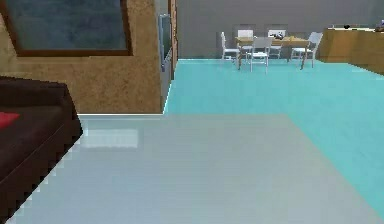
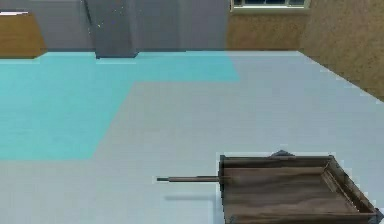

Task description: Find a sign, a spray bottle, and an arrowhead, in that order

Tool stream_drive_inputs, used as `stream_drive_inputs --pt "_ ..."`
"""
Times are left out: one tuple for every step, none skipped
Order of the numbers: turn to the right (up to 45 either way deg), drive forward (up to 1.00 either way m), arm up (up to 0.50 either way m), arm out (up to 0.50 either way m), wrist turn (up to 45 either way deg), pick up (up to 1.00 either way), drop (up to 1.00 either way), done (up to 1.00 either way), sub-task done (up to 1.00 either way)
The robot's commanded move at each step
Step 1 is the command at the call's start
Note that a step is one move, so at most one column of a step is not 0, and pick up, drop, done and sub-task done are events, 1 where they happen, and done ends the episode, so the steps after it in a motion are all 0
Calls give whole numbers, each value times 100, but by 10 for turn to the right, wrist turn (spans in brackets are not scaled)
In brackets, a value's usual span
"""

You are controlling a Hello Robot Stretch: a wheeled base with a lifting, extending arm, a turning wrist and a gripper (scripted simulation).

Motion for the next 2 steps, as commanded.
stream_drive_inputs --pt "0 50 0 0 0 0 0 0 0" --pt "420 0 0 0 0 0 0 0 0"
